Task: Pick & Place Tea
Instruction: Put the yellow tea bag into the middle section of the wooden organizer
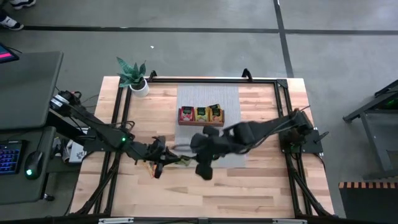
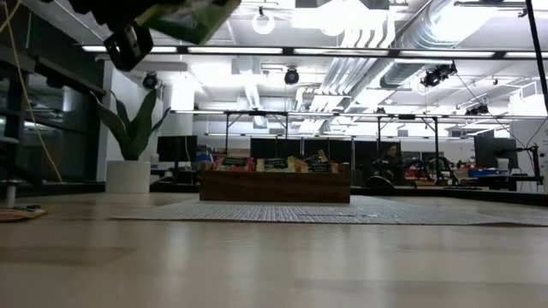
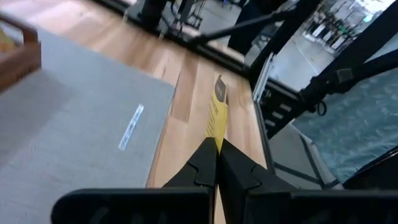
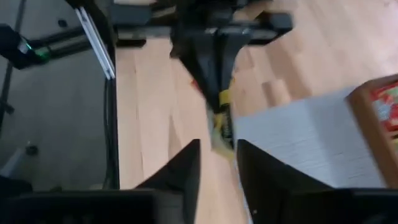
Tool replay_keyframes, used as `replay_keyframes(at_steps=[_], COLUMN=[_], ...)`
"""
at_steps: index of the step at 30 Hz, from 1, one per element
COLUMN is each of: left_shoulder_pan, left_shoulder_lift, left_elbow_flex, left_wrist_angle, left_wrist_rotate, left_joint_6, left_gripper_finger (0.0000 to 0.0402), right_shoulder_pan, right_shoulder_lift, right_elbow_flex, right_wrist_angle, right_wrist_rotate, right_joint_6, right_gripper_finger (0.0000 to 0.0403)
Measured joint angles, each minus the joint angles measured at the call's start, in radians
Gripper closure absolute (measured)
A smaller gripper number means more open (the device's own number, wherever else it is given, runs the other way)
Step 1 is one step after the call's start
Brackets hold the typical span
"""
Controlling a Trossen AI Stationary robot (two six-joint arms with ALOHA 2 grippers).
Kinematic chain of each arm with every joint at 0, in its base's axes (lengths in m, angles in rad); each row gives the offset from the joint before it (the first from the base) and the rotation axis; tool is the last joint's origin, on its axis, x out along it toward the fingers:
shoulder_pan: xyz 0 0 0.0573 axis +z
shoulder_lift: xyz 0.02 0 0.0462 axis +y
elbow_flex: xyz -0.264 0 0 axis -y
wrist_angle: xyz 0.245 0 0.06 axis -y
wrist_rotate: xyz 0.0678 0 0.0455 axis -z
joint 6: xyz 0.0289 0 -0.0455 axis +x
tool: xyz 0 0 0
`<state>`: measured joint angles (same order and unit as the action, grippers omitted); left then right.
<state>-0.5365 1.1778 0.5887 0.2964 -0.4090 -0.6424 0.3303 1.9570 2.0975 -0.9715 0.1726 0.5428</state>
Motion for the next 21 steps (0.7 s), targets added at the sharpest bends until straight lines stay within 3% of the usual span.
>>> replay_keyframes(at_steps=[5, 10, 15, 21], left_shoulder_pan=[0.0, 0.002, 0.056, 0.146], left_shoulder_lift=[-0.039, -0.058, -0.059, -0.059], left_elbow_flex=[0.0, 0.0, 0.034, 0.098], left_wrist_angle=[0.001, 0.067, 0.12, 0.086], left_wrist_rotate=[-0.018, -0.03, -0.004, 0.093], left_joint_6=[0.044, 0.141, 0.247, 0.283], left_gripper_finger=[0.0401, 0.0401, 0.0401, 0.0401], right_shoulder_pan=[-0.056, -0.121, -0.186, -0.225], right_shoulder_lift=[-0.067, -0.122, -0.113, -0.117], right_elbow_flex=[-0.003, 0.0, -0.004, -0.002], right_wrist_angle=[-0.001, 0.02, 0.033, 0.031], right_wrist_rotate=[-0.053, -0.2, -0.377, -0.406], right_joint_6=[-0.063, -0.134, -0.165, -0.21], right_gripper_finger=[0.0243, 0.0195, 0.0181, 0.0184])
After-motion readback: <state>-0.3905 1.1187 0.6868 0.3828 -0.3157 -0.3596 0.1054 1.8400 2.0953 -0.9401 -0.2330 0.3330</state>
